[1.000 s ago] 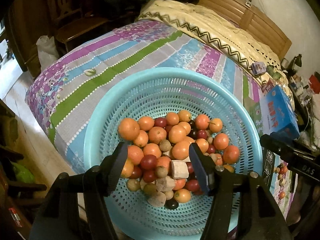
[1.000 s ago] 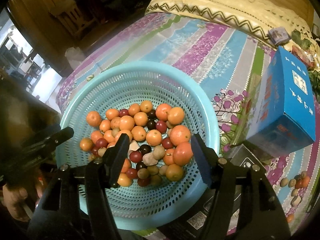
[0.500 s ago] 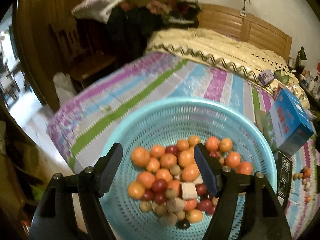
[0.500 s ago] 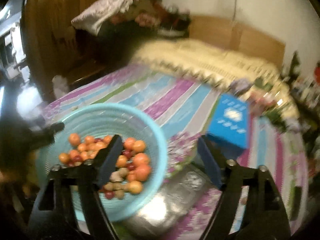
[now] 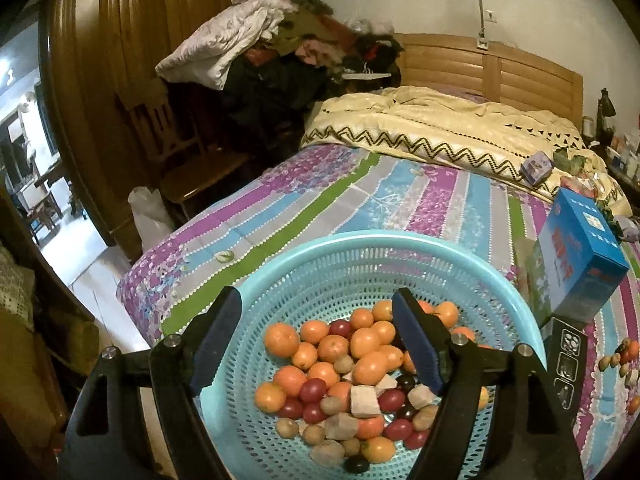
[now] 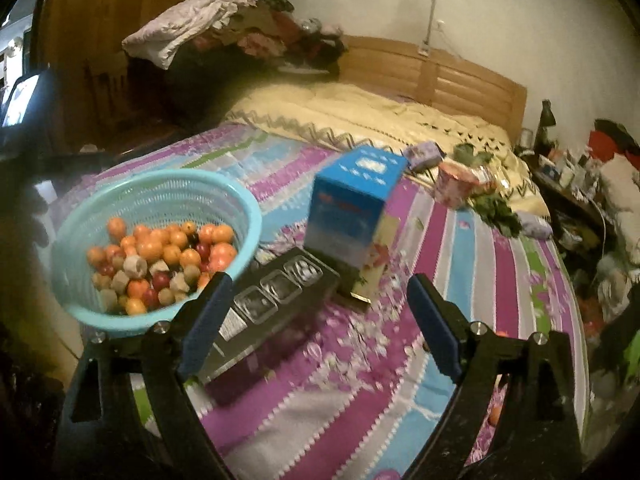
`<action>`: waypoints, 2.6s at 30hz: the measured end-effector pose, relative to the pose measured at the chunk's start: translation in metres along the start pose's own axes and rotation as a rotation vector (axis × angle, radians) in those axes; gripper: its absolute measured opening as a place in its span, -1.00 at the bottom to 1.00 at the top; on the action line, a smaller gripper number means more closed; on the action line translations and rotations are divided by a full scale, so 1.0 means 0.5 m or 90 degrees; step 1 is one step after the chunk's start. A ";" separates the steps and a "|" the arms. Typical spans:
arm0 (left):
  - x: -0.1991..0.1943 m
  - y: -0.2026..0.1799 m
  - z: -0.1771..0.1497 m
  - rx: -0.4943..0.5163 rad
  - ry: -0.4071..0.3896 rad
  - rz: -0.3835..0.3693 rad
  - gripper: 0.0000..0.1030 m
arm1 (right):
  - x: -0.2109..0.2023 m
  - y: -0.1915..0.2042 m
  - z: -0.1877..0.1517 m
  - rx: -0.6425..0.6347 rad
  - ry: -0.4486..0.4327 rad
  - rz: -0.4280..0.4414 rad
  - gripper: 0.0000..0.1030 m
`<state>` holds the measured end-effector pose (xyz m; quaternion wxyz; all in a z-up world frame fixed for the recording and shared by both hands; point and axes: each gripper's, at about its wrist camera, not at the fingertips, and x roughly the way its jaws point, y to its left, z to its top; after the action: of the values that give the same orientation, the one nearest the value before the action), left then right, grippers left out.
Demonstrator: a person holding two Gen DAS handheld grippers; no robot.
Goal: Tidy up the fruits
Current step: 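Move both open tools back to the fruit on the bedspread, then grasp a brown fruit with the left tool while the right tool grasps a pale cylindrical piece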
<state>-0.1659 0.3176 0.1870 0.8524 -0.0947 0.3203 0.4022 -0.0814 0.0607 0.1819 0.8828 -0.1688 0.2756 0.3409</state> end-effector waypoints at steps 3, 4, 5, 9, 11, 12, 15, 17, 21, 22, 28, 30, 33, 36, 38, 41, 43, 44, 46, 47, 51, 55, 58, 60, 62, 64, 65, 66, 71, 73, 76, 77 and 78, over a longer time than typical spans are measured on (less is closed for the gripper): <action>-0.015 -0.014 -0.001 0.004 -0.006 -0.002 0.54 | -0.016 -0.019 -0.016 0.001 -0.004 -0.003 0.75; -0.023 -0.021 -0.001 0.007 -0.009 -0.002 0.54 | -0.020 -0.024 -0.017 0.003 -0.006 -0.002 0.76; -0.029 -0.026 -0.003 0.009 -0.012 -0.001 0.54 | -0.024 -0.028 -0.019 0.004 -0.008 -0.001 0.77; -0.049 -0.052 -0.001 0.018 -0.018 -0.004 0.54 | -0.039 -0.051 -0.032 0.019 -0.021 0.010 0.79; -0.059 -0.065 0.001 0.023 -0.024 -0.011 0.54 | -0.043 -0.066 -0.045 0.028 -0.024 0.018 0.79; -0.065 -0.074 0.000 0.026 -0.026 -0.013 0.54 | -0.044 -0.074 -0.052 0.034 -0.022 0.019 0.78; -0.083 -0.107 0.000 0.038 -0.037 -0.038 0.54 | -0.055 -0.107 -0.079 0.057 -0.022 0.018 0.78; -0.101 -0.138 -0.004 0.040 -0.047 -0.082 0.54 | -0.068 -0.136 -0.102 0.069 -0.023 0.008 0.78; -0.147 -0.249 -0.028 0.087 -0.046 -0.235 0.54 | -0.087 -0.220 -0.163 0.115 -0.007 -0.020 0.75; -0.159 -0.289 -0.040 0.112 -0.039 -0.285 0.54 | -0.088 -0.247 -0.185 0.133 0.005 -0.033 0.64; -0.175 -0.499 -0.137 0.211 0.062 -0.454 0.54 | -0.082 -0.378 -0.307 0.243 0.095 -0.078 0.30; -0.161 -0.561 -0.177 0.232 0.106 -0.496 0.54 | -0.084 -0.407 -0.341 0.281 0.108 -0.081 0.30; -0.108 -0.639 -0.232 0.237 0.174 -0.537 0.54 | -0.078 -0.432 -0.373 0.313 0.122 -0.078 0.30; -0.043 -0.701 -0.264 0.219 0.224 -0.551 0.30 | -0.073 -0.438 -0.390 0.322 0.123 -0.070 0.30; -0.011 -0.737 -0.274 0.216 0.234 -0.557 0.19 | -0.070 -0.443 -0.401 0.326 0.124 -0.062 0.30; 0.028 -0.769 -0.292 0.221 0.243 -0.557 0.10 | -0.059 -0.455 -0.416 0.333 0.129 -0.051 0.30; 0.049 -0.792 -0.296 0.218 0.242 -0.555 0.08 | -0.056 -0.463 -0.425 0.336 0.131 -0.047 0.30; 0.057 -0.800 -0.298 0.217 0.242 -0.550 0.05 | -0.052 -0.468 -0.429 0.339 0.132 -0.045 0.30; 0.075 -0.815 -0.301 0.215 0.244 -0.541 -0.03 | -0.048 -0.477 -0.435 0.343 0.134 -0.042 0.30; 0.081 -0.821 -0.303 0.216 0.243 -0.534 -0.15 | -0.046 -0.481 -0.437 0.345 0.136 -0.041 0.30; 0.100 -0.837 -0.309 0.214 0.235 -0.510 -0.24 | -0.035 -0.490 -0.441 0.345 0.140 -0.035 0.29; 0.106 -0.857 -0.310 0.228 0.216 -0.498 -0.27 | -0.020 -0.495 -0.435 0.339 0.142 -0.026 0.28; 0.100 -0.862 -0.314 0.247 0.204 -0.497 -0.52 | -0.002 -0.501 -0.425 0.334 0.142 -0.022 0.25; 0.092 -0.856 -0.314 0.251 0.195 -0.505 -0.52 | 0.012 -0.507 -0.416 0.331 0.142 -0.020 0.16; 0.074 -0.841 -0.310 0.257 0.177 -0.507 -0.52 | 0.029 -0.515 -0.404 0.333 0.141 -0.012 0.12; 0.058 -0.817 -0.305 0.248 0.166 -0.512 -0.52 | 0.051 -0.521 -0.389 0.324 0.140 -0.009 0.06; 0.055 -0.808 -0.304 0.243 0.167 -0.513 -0.52 | 0.060 -0.523 -0.384 0.325 0.139 -0.007 0.05; 0.051 -0.795 -0.304 0.238 0.168 -0.513 -0.52 | 0.069 -0.527 -0.377 0.328 0.138 -0.003 0.05; 0.049 -0.766 -0.302 0.216 0.175 -0.503 -0.52 | 0.137 -0.523 -0.332 0.310 0.156 0.006 0.01; 0.048 -0.765 -0.299 0.215 0.169 -0.499 -0.52 | 0.170 -0.522 -0.320 0.319 0.177 -0.001 -0.02; 0.052 -0.768 -0.301 0.214 0.174 -0.498 -0.52 | 0.211 -0.516 -0.315 0.319 0.213 -0.020 -0.05; 0.054 -0.770 -0.301 0.215 0.175 -0.497 -0.52 | 0.219 -0.514 -0.315 0.315 0.221 -0.031 -0.05; 0.056 -0.771 -0.303 0.215 0.176 -0.495 -0.52 | 0.226 -0.512 -0.314 0.307 0.228 -0.050 -0.05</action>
<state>0.0639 0.0178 0.0149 0.8930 -0.1203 0.4332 -0.0231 0.1079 -0.1402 0.0177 0.8473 -0.0224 0.4931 0.1960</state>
